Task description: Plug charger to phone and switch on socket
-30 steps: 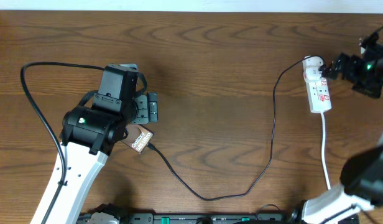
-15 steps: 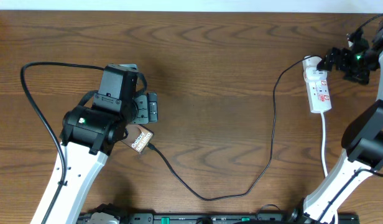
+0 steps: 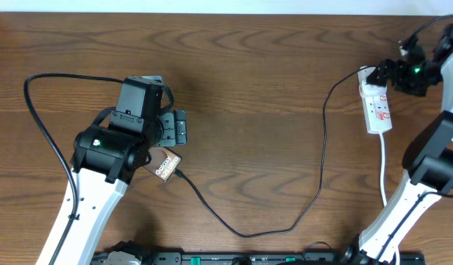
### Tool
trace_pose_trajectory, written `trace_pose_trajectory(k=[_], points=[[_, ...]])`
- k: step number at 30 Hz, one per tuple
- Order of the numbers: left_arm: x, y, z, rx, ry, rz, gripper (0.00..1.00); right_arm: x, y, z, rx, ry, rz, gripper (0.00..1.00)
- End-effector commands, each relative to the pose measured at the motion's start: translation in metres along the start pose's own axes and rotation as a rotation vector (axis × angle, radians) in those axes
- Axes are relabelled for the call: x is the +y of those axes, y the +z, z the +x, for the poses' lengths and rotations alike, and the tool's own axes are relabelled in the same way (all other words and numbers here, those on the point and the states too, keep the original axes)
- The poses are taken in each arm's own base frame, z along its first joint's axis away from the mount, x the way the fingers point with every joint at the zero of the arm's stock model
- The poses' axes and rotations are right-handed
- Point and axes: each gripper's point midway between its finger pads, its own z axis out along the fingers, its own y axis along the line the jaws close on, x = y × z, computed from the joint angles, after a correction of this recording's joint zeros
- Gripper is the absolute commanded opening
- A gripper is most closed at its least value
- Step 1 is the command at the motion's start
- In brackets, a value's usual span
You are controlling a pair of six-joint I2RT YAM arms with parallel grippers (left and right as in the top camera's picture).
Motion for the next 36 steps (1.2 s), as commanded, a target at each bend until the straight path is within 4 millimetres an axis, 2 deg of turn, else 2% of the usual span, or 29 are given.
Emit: trace_pose_trajectory(k=[1, 5, 27, 36], points=[[0.002, -0.002, -0.004, -0.011, 0.014, -0.016, 0.93, 0.009, 0.027, 0.003, 0.041, -0.021, -0.062, 0.99], [0.002, -0.002, -0.004, -0.011, 0.014, -0.016, 0.93, 0.013, 0.036, 0.006, 0.061, -0.042, -0.07, 0.99], [0.002, -0.002, -0.004, -0.011, 0.014, -0.016, 0.93, 0.017, 0.039, 0.016, 0.102, -0.021, -0.081, 0.99], [0.002, -0.002, -0.004, -0.011, 0.014, -0.016, 0.93, 0.018, 0.052, 0.024, 0.122, -0.005, -0.094, 0.99]])
